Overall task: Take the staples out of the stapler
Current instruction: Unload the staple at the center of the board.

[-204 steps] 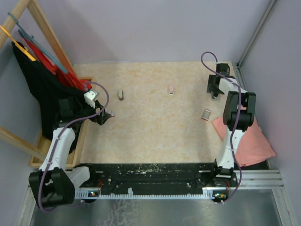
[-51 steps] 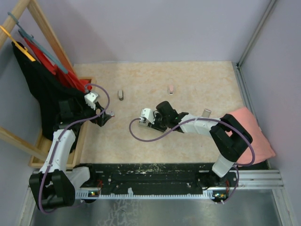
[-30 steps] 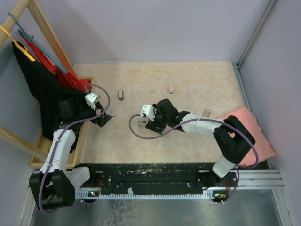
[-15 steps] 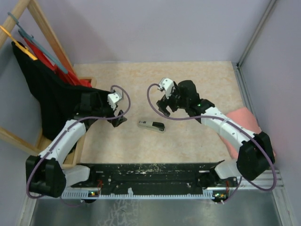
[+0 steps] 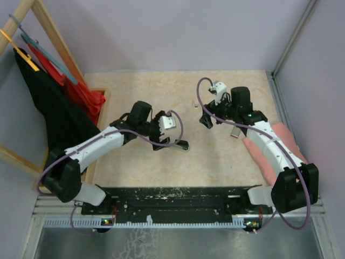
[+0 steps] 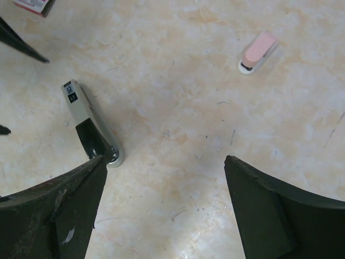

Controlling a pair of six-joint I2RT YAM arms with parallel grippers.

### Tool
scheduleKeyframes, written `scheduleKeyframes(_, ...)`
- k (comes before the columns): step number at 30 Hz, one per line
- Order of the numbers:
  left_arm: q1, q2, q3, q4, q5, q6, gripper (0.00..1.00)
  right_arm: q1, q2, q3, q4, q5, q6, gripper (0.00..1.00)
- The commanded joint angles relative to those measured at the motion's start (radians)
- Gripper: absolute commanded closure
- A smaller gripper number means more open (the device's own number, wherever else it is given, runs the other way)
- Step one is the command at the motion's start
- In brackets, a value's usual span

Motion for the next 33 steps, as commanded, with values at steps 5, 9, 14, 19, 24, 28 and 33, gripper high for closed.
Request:
scheduleKeyframes(5,-0.175,0.184,0.093,-0.029,-0.084,0.129,0.00,-0.123,-0.029,-0.025,0.025,-0.076,0.067,0.10)
scheduleKeyframes(9,-0.248,0.265,0.147,-0.045,-0.143,0.158,0.01,-0.127,-0.025,-0.034,0.030,-0.053,0.058,0.10)
scheduleKeyframes(14,-0.292,0.335,0.192,-0.045,-0.199,0.189,0.04,-0.131,-0.021,-0.040,0.029,-0.060,0.055,0.10)
scheduleKeyframes(19,-0.302,0.380,0.221,-0.049,-0.216,0.210,0.17,-0.136,-0.021,-0.045,0.033,-0.064,0.052,0.11)
scheduleKeyframes(24,-0.302,0.415,0.243,-0.042,-0.244,0.209,0.25,-0.139,-0.017,-0.048,0.037,-0.058,0.049,0.11)
scheduleKeyframes(28,-0.302,0.436,0.251,-0.031,-0.247,0.206,0.32,-0.142,-0.007,-0.047,0.036,-0.056,0.054,0.11)
scheduleKeyframes(33,-0.303,0.450,0.254,-0.012,-0.264,0.197,0.43,-0.145,0.002,-0.048,0.036,-0.052,0.053,0.12)
